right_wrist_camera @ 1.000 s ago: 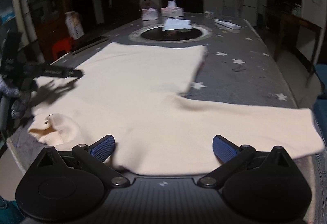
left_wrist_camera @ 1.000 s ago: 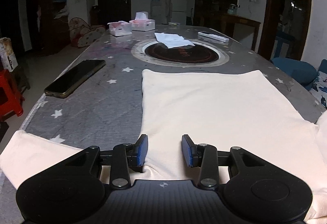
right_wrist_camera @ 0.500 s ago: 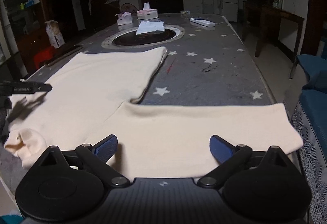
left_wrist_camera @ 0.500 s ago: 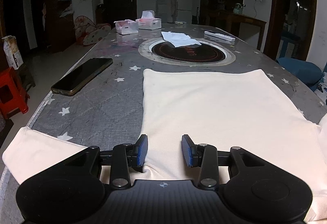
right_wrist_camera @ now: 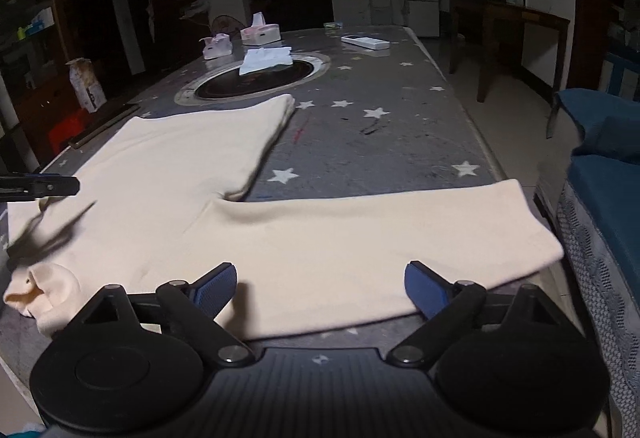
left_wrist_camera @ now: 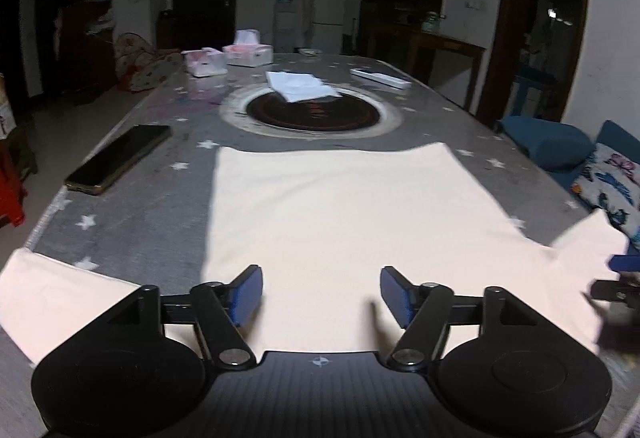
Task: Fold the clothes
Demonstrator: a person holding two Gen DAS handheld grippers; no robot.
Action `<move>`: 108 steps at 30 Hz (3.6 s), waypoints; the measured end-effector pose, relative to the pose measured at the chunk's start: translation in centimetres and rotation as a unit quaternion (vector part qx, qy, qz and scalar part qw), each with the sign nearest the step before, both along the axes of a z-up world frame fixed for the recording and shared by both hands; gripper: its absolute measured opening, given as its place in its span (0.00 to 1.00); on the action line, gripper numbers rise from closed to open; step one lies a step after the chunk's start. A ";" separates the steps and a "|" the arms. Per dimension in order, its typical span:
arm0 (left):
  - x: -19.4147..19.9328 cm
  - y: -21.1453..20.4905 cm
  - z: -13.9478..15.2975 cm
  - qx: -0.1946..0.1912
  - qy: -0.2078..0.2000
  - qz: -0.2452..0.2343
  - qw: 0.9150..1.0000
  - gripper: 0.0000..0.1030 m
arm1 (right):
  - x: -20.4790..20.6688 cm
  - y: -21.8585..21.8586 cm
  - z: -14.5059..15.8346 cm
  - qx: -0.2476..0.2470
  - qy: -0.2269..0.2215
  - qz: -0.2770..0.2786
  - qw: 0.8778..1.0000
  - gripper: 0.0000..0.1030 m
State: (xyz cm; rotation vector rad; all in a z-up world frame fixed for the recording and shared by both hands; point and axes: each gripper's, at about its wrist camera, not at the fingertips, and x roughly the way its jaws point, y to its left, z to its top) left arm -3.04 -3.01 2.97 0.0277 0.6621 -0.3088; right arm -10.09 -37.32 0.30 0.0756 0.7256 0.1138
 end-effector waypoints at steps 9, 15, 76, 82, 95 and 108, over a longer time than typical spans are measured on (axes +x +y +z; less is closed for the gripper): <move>-2.5 -3.0 0.2 -0.014 0.001 -0.052 0.999 0.73 | -0.4 -3.6 0.3 0.006 -0.005 -0.071 0.997 0.73; -3.3 -4.3 0.1 -0.013 0.000 -0.075 0.997 0.74 | -0.2 -6.8 -0.2 0.007 -0.004 -0.138 0.990 0.67; -7.0 5.6 0.1 -0.039 -0.008 0.019 0.999 0.80 | 7.8 19.8 7.5 0.144 0.020 0.267 0.953 0.12; -6.8 5.6 0.1 -0.043 -0.013 0.016 0.999 0.79 | 7.0 16.9 8.7 0.110 0.001 0.250 0.962 0.18; -5.3 2.7 0.5 -0.051 -0.034 -0.029 0.998 0.50 | 0.8 9.1 2.8 -0.002 0.037 0.174 0.984 0.18; -4.2 2.1 -1.2 -0.036 -0.001 -0.011 0.999 0.33 | 4.4 9.4 2.7 0.013 -0.005 0.168 0.986 0.19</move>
